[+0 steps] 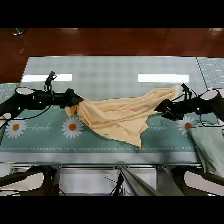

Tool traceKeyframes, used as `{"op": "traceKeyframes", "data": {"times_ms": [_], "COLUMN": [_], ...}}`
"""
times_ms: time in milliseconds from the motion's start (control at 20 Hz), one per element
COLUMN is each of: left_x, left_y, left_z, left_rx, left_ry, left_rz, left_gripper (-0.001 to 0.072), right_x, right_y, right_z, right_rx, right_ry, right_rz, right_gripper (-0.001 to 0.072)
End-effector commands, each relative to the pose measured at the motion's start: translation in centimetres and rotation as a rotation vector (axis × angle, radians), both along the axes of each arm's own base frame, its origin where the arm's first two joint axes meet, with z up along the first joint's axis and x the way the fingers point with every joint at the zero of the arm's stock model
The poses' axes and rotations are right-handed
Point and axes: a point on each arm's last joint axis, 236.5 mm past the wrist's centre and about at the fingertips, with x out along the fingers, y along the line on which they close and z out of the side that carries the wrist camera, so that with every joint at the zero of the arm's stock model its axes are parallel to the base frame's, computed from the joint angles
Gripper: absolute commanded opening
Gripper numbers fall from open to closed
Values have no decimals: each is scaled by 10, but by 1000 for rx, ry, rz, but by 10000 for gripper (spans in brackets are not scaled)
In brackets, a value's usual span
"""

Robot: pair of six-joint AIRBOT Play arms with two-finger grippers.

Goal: Fold the shirts.

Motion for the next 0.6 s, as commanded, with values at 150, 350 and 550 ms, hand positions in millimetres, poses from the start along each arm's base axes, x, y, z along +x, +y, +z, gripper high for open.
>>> {"op": "traceKeyframes", "data": {"times_ms": [150, 350, 550], "left_x": [0, 1, 2], "left_y": [0, 0, 1], "left_z": [0, 0, 0], "left_rx": [0, 1, 14], "left_ry": [-1, -2, -26], "left_rz": [0, 1, -11], "left_gripper": [20, 20, 20], "right_x": [21, 21, 39], "right_y": [10, 22, 26], "right_z": [-14, -26, -16], "right_rx": [-21, -13, -9], "right_ry": [8, 30, -16], "right_rz": [52, 69, 66], "right_gripper": [476, 292, 142]}}
